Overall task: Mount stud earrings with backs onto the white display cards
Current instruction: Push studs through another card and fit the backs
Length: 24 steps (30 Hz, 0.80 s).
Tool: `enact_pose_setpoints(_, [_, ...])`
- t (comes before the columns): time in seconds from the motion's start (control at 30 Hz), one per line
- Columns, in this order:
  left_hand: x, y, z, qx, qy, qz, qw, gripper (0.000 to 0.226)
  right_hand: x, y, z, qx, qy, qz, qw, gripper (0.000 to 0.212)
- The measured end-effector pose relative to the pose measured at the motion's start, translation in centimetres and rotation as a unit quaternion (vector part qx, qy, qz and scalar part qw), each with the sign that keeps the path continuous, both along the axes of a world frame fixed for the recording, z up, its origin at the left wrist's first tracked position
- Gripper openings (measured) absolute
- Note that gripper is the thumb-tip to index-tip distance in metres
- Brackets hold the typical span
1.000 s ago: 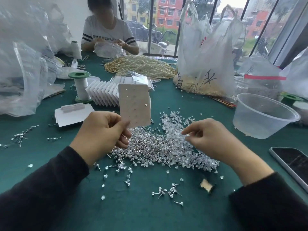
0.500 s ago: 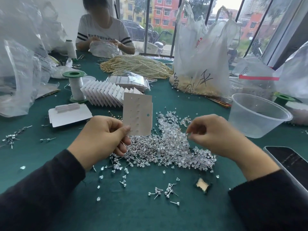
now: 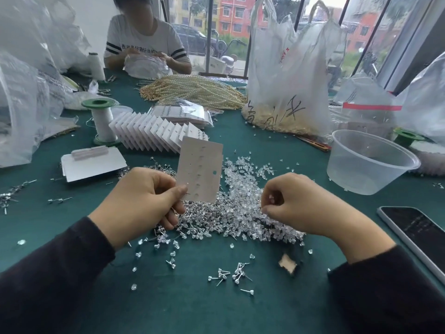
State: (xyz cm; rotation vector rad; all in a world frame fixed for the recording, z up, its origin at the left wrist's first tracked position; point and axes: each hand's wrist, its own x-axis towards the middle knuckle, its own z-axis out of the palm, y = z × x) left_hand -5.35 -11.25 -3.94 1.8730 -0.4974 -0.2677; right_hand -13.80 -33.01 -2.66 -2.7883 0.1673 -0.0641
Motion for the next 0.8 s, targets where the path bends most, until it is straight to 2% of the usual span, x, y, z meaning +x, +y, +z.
enact_pose_setpoints(0.1, [-0.07, 0.06, 0.07, -0.004, 0.008, -0.001, 1.000, 0.025, 0.02, -0.51, 0.31, 0.064, -0.041, -0.023, 0.997, 0.012])
enact_pose_setpoints(0.2, [-0.17, -0.02, 0.13, -0.008, 0.009, -0.001, 1.000, 0.026, 0.06, -0.49, 0.10, 0.084, -0.061, -0.034, 0.994, 0.014])
enact_pose_setpoints(0.33, [-0.27, -0.07, 0.16, -0.010, 0.013, -0.003, 1.000, 0.025, 0.32, -0.32, -0.13, 0.107, -0.062, -0.043, 0.991, 0.009])
enact_pose_setpoints(0.43, [-0.31, -0.06, 0.17, -0.008, 0.013, -0.005, 1.000, 0.024, 0.20, -0.32, 0.38, 0.171, -0.045, -0.039, 0.983, 0.003])
enact_pose_setpoints(0.57, [-0.31, -0.08, 0.15, -0.008, 0.013, -0.006, 1.000, 0.024, -0.16, -0.11, 0.71, 0.202, -0.043, -0.020, 0.978, 0.021])
enact_pose_setpoints(0.67, [-0.33, -0.06, 0.16, -0.009, 0.011, -0.008, 1.000, 0.024, -0.12, -0.23, 0.65, 0.209, -0.042, -0.029, 0.977, 0.023])
enact_pose_setpoints(0.8, [-0.30, -0.06, 0.13, -0.007, 0.010, -0.012, 1.000, 0.024, -0.15, -0.49, 0.66, 0.262, -0.035, -0.053, 0.963, 0.023])
